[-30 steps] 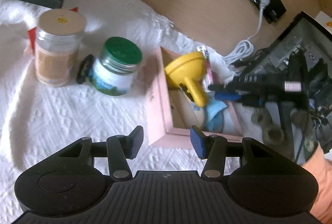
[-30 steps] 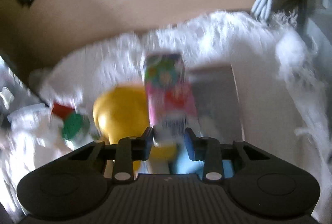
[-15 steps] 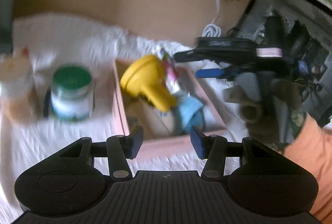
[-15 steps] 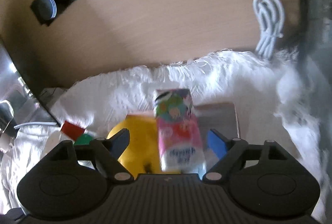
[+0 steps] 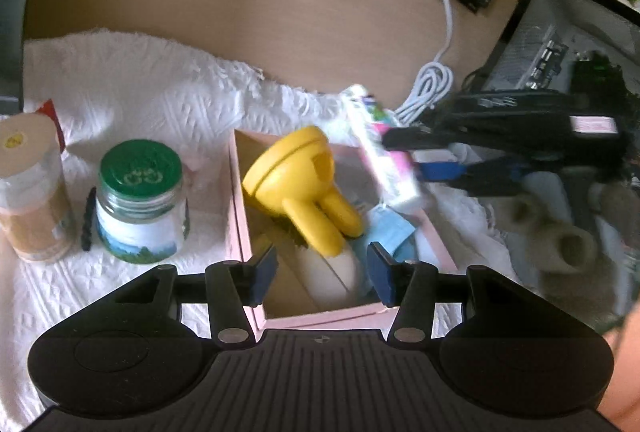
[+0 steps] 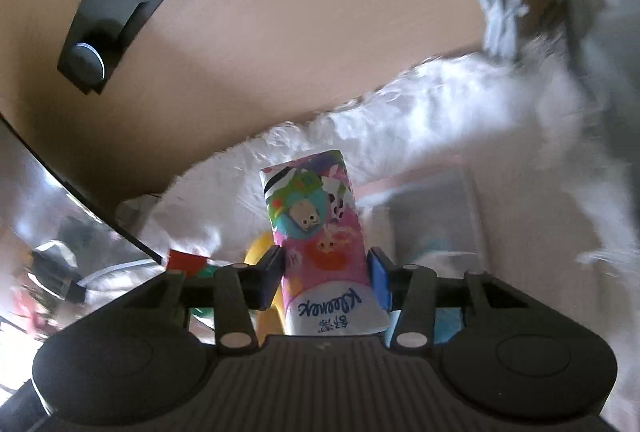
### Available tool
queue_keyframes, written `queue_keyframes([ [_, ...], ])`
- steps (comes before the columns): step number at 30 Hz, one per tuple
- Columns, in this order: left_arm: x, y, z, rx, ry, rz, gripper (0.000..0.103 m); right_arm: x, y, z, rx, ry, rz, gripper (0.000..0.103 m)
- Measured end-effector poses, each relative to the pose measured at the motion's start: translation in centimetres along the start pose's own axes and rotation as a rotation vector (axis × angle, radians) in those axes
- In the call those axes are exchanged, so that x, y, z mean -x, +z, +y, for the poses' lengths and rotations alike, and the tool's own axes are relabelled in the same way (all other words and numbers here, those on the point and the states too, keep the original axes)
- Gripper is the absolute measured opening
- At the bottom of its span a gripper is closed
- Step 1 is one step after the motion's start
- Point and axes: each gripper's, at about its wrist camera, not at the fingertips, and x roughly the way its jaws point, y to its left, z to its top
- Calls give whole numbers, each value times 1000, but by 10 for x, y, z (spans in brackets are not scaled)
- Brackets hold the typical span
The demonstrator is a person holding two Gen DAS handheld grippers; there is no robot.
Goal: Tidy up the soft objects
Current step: 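Lower the pink tissue pack into the pink box and open the right tool, then grasp the red tea sachet with the left tool and lift it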
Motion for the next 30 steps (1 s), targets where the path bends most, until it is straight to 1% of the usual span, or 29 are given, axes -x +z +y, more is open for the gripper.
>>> queue_keyframes([
  [3, -6, -3, -5, -11, 13, 6, 54, 1, -12, -5, 22, -117, 30, 46],
  [6, -6, -6, -10, -24, 51, 11, 54, -21, -31, -18, 46, -229, 81, 48],
  [8, -6, -6, -12, -38, 69, 13, 54, -25, -41, -17, 92, -240, 52, 48],
  [10, -3, -5, -11, -41, 83, 14, 54, -22, -42, -11, 123, -262, 44, 50],
  [13, 1, -5, -9, -51, 103, 21, 54, -13, -41, 3, 158, -266, 41, 57],
  [14, 4, -6, -9, -56, 108, 19, 54, -8, -41, 8, 172, -269, 28, 58],
  [16, 9, -8, -8, -69, 118, 16, 54, 3, -39, 20, 205, -279, -11, 64],
  [17, 11, -9, -7, -79, 128, 13, 54, 7, -37, 27, 219, -281, -30, 65],
  [20, 20, -13, -1, -84, 152, 6, 54, 17, -29, 54, 259, -261, -59, 67],
  [24, 43, -20, 21, -36, 165, -12, 54, 13, -15, 102, 333, -199, -64, 67],
  [25, 53, -24, 31, -20, 177, -25, 54, 8, -10, 115, 339, -177, -57, 67],
  [27, 71, -32, 51, 35, 205, -52, 54, -9, 0, 139, 329, -104, -12, 67],
  [30, 96, -50, 91, 161, 272, -67, 54, -40, 8, 168, 313, -21, 64, 67],
])
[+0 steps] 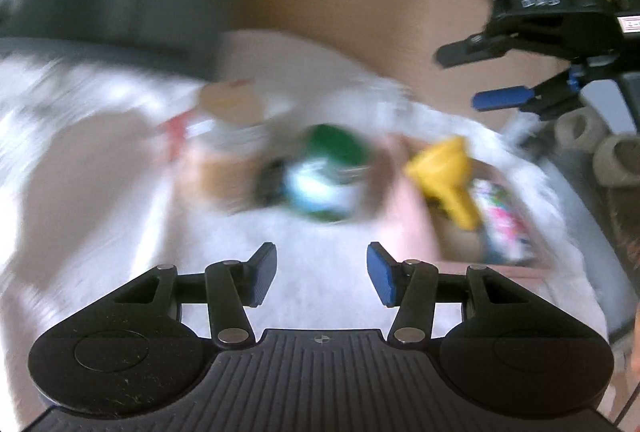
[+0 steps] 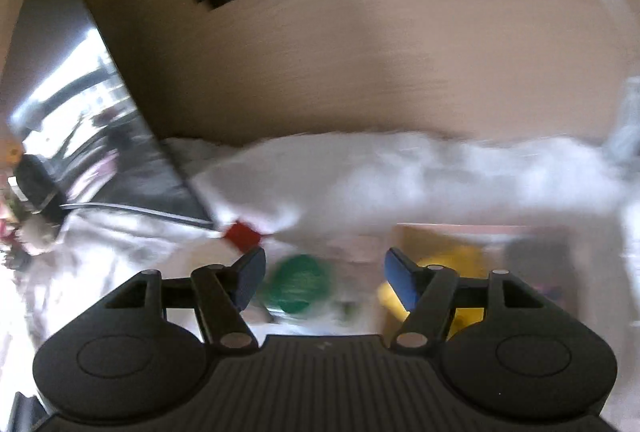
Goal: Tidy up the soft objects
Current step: 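Grasp the red tea sachet with the left tool and lift it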
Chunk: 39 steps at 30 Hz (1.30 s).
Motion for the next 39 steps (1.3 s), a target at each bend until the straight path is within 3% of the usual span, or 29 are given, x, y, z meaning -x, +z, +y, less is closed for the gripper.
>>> queue_keyframes([
  [5, 9, -3, 60, 89, 135, 17, 54, -64, 23, 39, -4, 54, 128, 65],
  [7, 13, 4, 71, 35, 160, -22, 54, -90, 30, 44, -45, 55, 187, 57],
  [9, 13, 15, 77, -46, 172, -80, 54, -113, 36, 46, -81, 59, 234, 56],
  [12, 1, 31, 89, -152, 140, -146, 54, -127, 34, 49, -60, 27, 247, 56],
  [16, -33, 53, 110, -202, 52, -116, 54, -121, 28, 57, 45, -42, 225, 56],
  [19, -60, 67, 123, -171, 32, -105, 53, -96, 18, 55, 121, -92, 194, 56],
  [22, -78, 80, 127, -168, -47, -108, 51, -69, 12, 50, 182, -132, 161, 56],
  [27, -107, 94, 126, -235, -49, -76, 50, -35, 5, 38, 229, -190, 103, 56],
  [31, -127, 100, 131, -231, -121, -25, 49, -22, -11, 28, 203, -178, 101, 56],
  [35, -149, 99, 135, -224, -153, 33, 34, -21, -27, 22, 215, -191, 108, 56],
  [39, -155, 99, 151, -92, -210, 31, 32, -24, -45, 18, 219, -199, 130, 56],
])
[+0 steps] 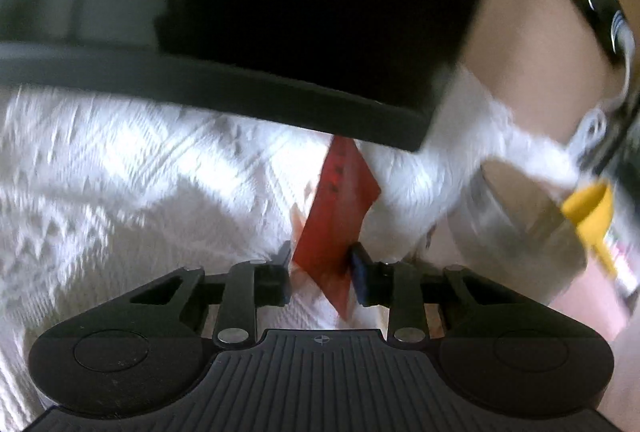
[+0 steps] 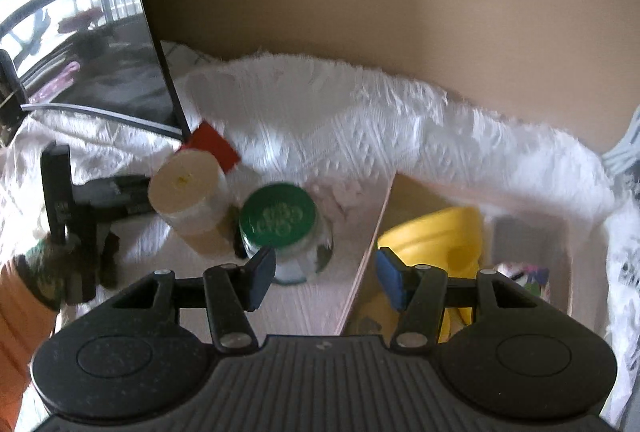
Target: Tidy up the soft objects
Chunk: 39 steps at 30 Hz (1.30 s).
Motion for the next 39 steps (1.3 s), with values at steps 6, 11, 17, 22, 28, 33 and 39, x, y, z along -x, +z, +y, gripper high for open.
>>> queue_keyframes([
  [6, 20, -2, -2, 67, 45, -65, 24, -3, -18, 4, 19, -5, -4, 56],
  [11, 57, -12, -16, 51, 126, -94, 23, 0, -33, 14, 49, 8, -19, 56],
  [17, 121, -48, -54, -78, 263, -103, 23, -5, -54, 23, 50, 59, -5, 56],
  [22, 144, -85, -93, -194, 262, 4, 24, -16, -74, 32, 52, 103, 30, 59],
  [28, 136, -134, -135, -314, 216, 130, 33, -20, -89, 48, 101, 128, 38, 67],
  [33, 142, -147, -157, -294, 152, 135, 40, -23, -107, 51, 111, 120, 27, 70],
  [39, 153, -155, -180, -329, 73, 155, 40, -19, -140, 45, 189, 14, -50, 70],
])
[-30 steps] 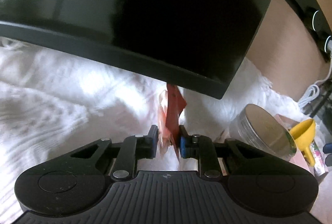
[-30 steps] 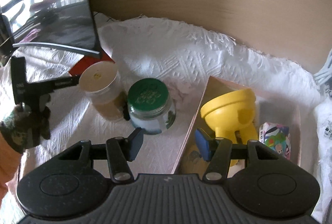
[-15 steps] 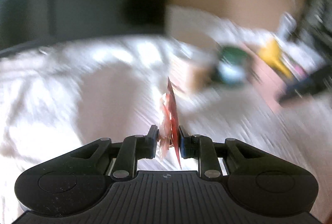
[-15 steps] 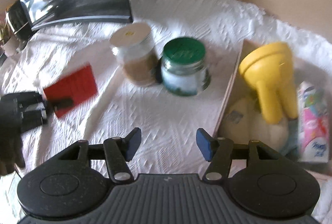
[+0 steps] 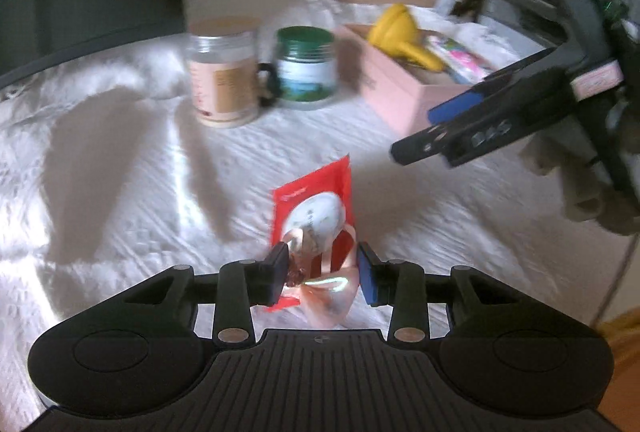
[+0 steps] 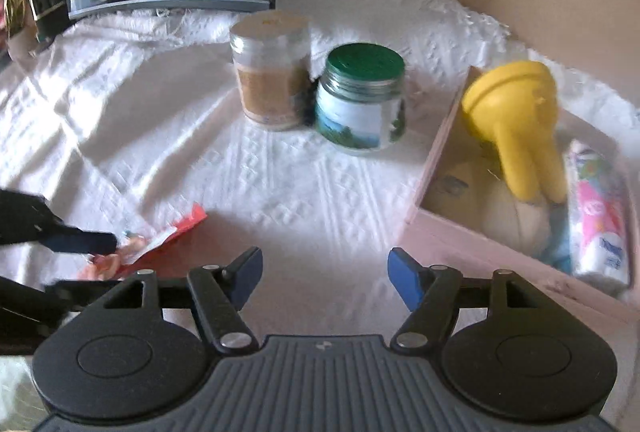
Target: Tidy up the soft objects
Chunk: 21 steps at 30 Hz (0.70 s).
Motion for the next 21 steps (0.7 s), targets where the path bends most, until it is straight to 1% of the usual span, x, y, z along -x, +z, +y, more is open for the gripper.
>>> queue_keyframes([
  [2, 0, -1, -9, -23, -29, 14, 40, 0, -12, -2, 11, -13, -4, 73],
  [5, 2, -4, -22, -53, -32, 46, 40, -4, -27, -6, 2, -29, 19, 75],
  [8, 10, -5, -28, -27, -62, 34, 40, -11, -39, -14, -45, -42, 47, 75],
  [9, 12, -5, -27, -9, -64, 25, 40, -11, -44, -17, -66, -42, 43, 81],
  [10, 14, -5, -25, 12, -53, 23, 40, -10, -49, -20, -94, -47, 29, 87],
  [12, 10, -6, -22, 36, -19, 43, 40, -8, -57, -23, -110, -61, 1, 89],
  [15, -3, -16, -18, 61, 1, 115, 40, -5, -67, -24, -118, -76, -26, 93],
  [17, -7, -21, -20, 46, 20, 132, 45, -2, -71, -23, -120, -86, -35, 95],
  [19, -8, -23, -24, 22, 58, 130, 46, -1, -76, -24, -131, -77, -28, 103],
  [21, -8, -24, -25, 22, 96, 136, 42, -1, -80, -22, -116, -76, -39, 103],
])
